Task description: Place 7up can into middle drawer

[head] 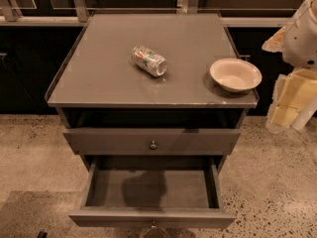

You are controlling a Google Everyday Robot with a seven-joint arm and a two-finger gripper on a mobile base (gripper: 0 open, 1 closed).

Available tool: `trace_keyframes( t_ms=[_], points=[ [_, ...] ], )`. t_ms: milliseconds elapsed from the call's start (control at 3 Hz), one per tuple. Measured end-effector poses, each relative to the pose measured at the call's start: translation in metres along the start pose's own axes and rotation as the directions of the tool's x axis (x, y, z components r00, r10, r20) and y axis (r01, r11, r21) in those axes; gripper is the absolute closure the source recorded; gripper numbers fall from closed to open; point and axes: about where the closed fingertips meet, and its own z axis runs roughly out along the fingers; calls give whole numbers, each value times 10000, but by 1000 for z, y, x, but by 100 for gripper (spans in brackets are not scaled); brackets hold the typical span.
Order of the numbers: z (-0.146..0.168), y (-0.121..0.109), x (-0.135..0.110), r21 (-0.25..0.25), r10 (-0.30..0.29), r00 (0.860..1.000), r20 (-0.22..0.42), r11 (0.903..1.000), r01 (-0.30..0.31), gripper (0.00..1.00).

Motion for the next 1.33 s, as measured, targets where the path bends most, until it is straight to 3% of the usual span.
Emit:
trace_keyframes(
  t_ms=[667, 1000, 1333],
  points=[
    [-1, -6, -3, 280, 76, 9996, 267, 9996, -83, 0],
    [4, -34, -18, 727, 781, 9868, 1419, 9934, -891, 0],
    [21, -76, -58, 525, 1310, 9509, 2804, 9871, -1514, 0]
  ],
)
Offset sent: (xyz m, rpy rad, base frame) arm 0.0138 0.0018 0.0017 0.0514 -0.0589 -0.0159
